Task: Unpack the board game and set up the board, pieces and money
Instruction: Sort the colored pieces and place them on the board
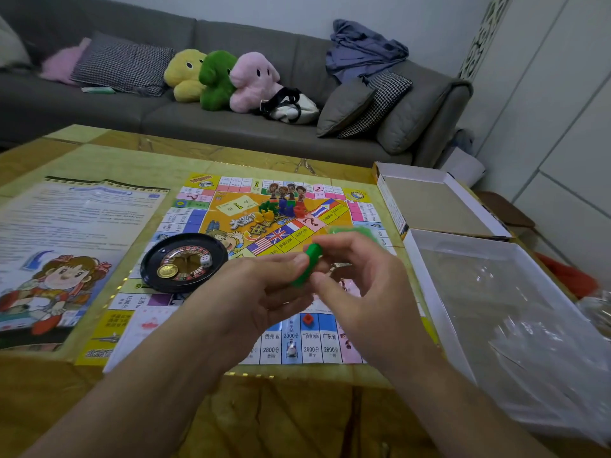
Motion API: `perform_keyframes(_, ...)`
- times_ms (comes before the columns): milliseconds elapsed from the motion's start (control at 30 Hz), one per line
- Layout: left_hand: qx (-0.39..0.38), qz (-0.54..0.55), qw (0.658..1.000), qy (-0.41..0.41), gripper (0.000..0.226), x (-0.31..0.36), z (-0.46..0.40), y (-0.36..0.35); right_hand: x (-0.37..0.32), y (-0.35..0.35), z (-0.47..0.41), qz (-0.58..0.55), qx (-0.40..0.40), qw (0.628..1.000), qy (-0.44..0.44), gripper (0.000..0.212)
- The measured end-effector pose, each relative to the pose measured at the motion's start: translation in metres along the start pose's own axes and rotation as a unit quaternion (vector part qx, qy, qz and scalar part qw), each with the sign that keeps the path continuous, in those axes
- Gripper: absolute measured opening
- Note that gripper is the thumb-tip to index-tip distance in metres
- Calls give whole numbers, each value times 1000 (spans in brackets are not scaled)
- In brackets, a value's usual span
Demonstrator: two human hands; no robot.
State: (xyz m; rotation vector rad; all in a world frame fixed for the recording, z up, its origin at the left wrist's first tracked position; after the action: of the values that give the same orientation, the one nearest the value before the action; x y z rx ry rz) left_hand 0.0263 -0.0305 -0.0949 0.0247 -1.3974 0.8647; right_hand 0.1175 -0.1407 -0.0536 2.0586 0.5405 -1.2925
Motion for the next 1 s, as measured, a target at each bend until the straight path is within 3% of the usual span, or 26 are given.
perform_keyframes(133, -26, 12, 1000, -8, 37, 0, 1, -7, -10, -6, 5, 157, -7, 986, 59, 53)
perform_keyframes(200, -35, 0, 999, -8, 33, -2, 1, -8, -10, -3, 3, 193, 16, 979, 67, 52)
perform_keyframes(333, -41, -35, 998, -19, 22, -1, 1, -3, -8, 0, 0, 203, 35, 977, 56, 44)
perform_keyframes(567, -16, -52, 997, -56, 20, 5, -1, 5, -4, -10, -3, 150, -46, 988, -3, 57)
perform_keyframes(867, -54, -107, 991, -57, 22, 8, -7, 6, -13, -7, -5, 214, 30, 973, 78, 45)
perform_keyframes(1000, -38, -96, 992, -70, 27, 10, -14, 13, -8, -25, -11, 249, -22, 965, 78, 55)
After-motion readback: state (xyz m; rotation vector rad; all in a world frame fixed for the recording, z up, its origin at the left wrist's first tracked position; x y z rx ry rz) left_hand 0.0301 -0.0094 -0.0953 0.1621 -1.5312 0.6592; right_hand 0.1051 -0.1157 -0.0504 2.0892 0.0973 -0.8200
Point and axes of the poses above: each hand's wrist, its own z-axis away from the middle knuckle, its own y-axis out of the back of the hand, x = y × z, the point moved 7 cm from there along -z, towards the middle knuckle, and after that the axes turned 7 degrees about -y, right-handed, at the moved point
